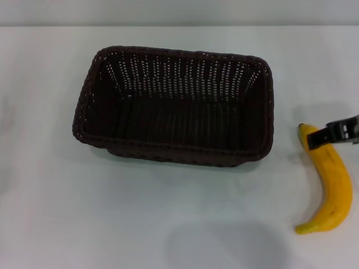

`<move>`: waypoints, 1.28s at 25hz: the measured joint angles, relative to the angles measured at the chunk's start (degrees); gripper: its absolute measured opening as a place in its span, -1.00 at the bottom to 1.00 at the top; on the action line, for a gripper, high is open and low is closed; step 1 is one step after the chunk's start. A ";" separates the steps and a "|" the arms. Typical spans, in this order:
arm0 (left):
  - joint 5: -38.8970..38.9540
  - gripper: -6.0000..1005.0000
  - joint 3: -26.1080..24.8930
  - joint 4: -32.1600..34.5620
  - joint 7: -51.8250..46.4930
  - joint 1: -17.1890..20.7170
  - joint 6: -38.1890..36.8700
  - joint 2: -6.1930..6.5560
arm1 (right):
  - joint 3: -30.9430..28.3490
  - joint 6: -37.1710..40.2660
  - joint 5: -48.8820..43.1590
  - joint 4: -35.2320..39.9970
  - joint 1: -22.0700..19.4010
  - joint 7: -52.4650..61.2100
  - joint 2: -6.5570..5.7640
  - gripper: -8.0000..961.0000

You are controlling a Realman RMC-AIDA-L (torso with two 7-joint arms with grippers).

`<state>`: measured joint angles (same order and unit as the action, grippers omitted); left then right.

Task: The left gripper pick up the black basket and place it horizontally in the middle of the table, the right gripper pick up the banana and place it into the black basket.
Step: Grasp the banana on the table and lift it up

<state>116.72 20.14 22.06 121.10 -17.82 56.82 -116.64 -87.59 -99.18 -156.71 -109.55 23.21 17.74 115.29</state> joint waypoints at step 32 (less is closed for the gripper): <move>-0.89 0.46 0.43 -0.79 0.45 -1.87 -0.31 0.46 | 7.34 6.70 -2.91 17.55 1.89 2.93 -0.02 0.31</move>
<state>115.84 20.57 21.27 121.55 -19.70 56.50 -116.19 -80.25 -92.47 -159.62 -92.00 25.10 20.67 115.27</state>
